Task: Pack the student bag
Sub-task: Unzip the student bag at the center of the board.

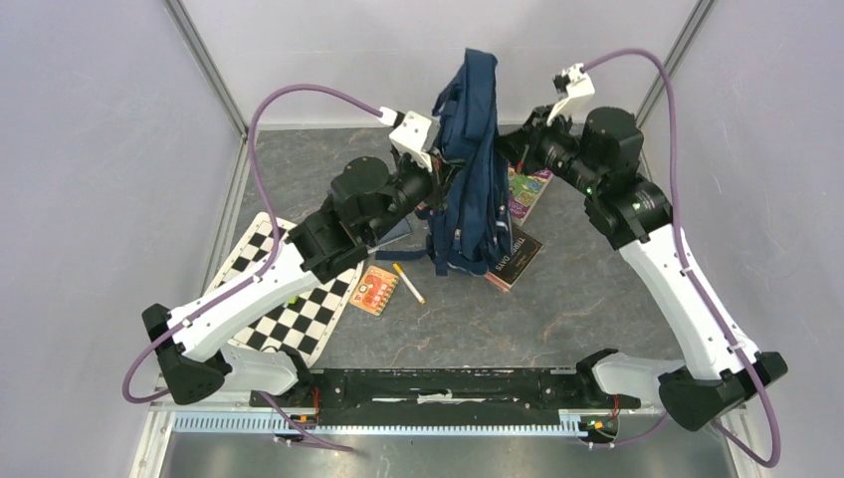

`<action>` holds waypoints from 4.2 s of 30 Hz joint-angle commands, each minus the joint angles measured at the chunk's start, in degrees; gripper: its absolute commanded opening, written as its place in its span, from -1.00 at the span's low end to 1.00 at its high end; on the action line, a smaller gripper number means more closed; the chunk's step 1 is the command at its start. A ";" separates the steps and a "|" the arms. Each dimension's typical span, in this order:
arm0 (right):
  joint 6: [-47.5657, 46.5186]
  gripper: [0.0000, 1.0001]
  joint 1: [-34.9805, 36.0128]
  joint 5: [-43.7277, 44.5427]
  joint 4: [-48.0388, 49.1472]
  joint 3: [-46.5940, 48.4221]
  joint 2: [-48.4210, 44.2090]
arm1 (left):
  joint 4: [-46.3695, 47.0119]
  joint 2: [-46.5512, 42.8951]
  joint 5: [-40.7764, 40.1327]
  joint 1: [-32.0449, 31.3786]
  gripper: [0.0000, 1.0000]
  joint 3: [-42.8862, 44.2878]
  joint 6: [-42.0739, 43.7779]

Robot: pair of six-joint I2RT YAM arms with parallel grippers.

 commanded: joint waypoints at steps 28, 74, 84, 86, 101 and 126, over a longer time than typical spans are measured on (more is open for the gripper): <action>-11.65 0.96 12.33 8.42 13.68 -7.51 5.44 | 18.77 -30.43 -22.73 2.64 -0.96 -29.94 14.83; 10.57 0.25 41.69 22.96 51.65 -39.11 3.34 | 20.26 -31.10 -23.06 2.72 -0.96 -33.88 14.19; 13.07 -0.01 41.70 21.42 55.39 -37.33 7.57 | 20.23 -31.42 -23.04 2.72 -0.96 -33.85 14.05; 13.65 -0.01 41.68 22.06 56.12 -37.48 7.82 | 20.27 -31.33 -23.09 2.73 -0.96 -33.86 14.17; 12.07 0.03 41.67 29.27 62.28 -36.31 10.88 | 20.05 -31.53 -22.28 2.74 -0.96 -33.88 13.26; 10.55 -1.00 41.67 16.08 47.49 -29.51 1.91 | 20.51 -32.09 -16.41 2.73 -0.96 -34.30 14.87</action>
